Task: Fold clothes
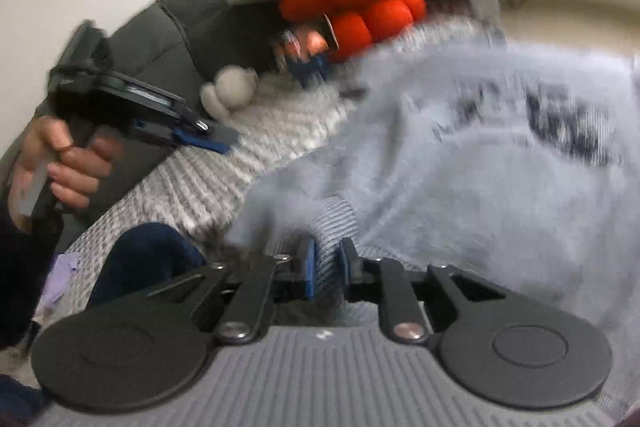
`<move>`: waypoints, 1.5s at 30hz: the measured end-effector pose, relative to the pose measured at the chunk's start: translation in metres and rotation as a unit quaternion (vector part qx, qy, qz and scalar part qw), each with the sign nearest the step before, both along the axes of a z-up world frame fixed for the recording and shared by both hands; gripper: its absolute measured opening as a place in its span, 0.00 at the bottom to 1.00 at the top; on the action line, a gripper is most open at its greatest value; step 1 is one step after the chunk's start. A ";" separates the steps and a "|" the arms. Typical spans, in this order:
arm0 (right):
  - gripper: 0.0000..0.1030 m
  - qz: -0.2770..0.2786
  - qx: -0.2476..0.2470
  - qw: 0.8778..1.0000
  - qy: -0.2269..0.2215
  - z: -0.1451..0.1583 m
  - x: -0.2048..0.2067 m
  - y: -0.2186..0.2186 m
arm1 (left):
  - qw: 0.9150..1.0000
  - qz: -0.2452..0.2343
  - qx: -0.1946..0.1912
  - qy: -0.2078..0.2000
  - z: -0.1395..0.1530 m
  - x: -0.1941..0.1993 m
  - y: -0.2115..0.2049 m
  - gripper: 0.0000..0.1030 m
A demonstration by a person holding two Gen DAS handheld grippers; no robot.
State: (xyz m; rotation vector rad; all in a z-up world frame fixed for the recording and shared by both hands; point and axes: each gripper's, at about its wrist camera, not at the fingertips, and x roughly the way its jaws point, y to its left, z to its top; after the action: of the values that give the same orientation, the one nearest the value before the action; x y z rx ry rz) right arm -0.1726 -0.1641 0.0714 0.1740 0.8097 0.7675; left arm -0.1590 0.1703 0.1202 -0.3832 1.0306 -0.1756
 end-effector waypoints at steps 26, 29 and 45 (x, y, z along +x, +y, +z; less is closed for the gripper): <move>0.27 -0.281 -0.142 0.944 0.099 -0.056 -0.047 -0.106 | 0.993 -0.047 0.101 0.040 -0.096 -0.022 -0.067 0.11; 0.07 -0.278 -0.156 0.944 0.084 -0.050 -0.046 -0.103 | 0.995 -0.040 0.085 0.042 -0.090 -0.023 -0.061 0.04; 0.06 -0.266 -0.192 0.943 0.062 -0.020 -0.067 -0.118 | 0.990 -0.079 0.118 0.021 -0.066 -0.057 -0.048 0.03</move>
State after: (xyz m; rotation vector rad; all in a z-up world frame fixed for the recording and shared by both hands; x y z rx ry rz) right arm -0.2397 -0.2818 0.0516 0.0846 0.9616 0.0822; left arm -0.2161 0.1225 0.0537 -0.0905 1.1105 -0.1856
